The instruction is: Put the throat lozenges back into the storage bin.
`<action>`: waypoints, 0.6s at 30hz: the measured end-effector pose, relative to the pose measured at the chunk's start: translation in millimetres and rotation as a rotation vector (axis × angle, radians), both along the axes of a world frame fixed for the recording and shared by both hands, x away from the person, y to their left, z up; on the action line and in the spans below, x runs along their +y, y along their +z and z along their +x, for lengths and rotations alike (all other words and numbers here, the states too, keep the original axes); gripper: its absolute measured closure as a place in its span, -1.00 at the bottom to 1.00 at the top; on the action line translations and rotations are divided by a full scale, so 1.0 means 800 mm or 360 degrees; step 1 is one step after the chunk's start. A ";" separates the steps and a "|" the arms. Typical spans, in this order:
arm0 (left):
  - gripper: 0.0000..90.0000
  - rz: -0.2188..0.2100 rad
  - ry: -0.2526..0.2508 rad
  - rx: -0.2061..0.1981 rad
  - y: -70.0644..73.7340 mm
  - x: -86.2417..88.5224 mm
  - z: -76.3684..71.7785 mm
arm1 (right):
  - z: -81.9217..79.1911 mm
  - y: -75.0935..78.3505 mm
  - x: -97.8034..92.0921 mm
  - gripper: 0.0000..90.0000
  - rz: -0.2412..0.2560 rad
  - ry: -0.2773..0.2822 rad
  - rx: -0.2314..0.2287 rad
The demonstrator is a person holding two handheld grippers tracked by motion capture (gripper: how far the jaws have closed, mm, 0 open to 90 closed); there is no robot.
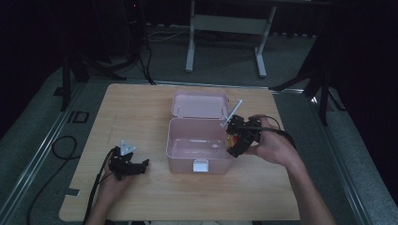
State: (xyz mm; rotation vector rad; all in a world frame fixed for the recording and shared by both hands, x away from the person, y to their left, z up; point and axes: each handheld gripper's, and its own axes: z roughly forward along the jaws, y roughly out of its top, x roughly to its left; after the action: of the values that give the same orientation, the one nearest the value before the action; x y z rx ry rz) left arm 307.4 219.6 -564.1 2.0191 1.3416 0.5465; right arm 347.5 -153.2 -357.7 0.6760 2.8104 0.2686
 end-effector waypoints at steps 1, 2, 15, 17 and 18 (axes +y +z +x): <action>-0.70 0.0000 0.0000 0.0000 0.000 0.000 0.000 | 0.001 0.000 0.001 -0.55 -0.0002 0.0000 -0.0001; -0.70 0.0000 -0.0001 0.0000 0.000 0.000 0.000 | 0.002 0.000 0.002 -0.55 -0.0004 -0.0004 0.0003; -0.70 0.0002 -0.0004 0.0000 0.000 0.000 0.000 | 0.011 0.001 0.015 -0.55 0.0016 0.0003 0.0039; -0.70 0.0002 -0.0004 0.0000 0.000 0.000 0.000 | 0.013 0.001 0.017 -0.55 0.0019 0.0006 0.0041; -0.70 0.0002 -0.0004 0.0000 0.000 0.000 0.000 | 0.013 0.001 0.018 -0.55 0.0022 0.0003 0.0043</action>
State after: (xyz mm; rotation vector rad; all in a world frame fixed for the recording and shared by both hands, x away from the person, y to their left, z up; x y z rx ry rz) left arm 307.7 219.6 -564.1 2.0213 1.3390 0.5465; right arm 357.8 -139.1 -357.1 0.6853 2.8377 0.2818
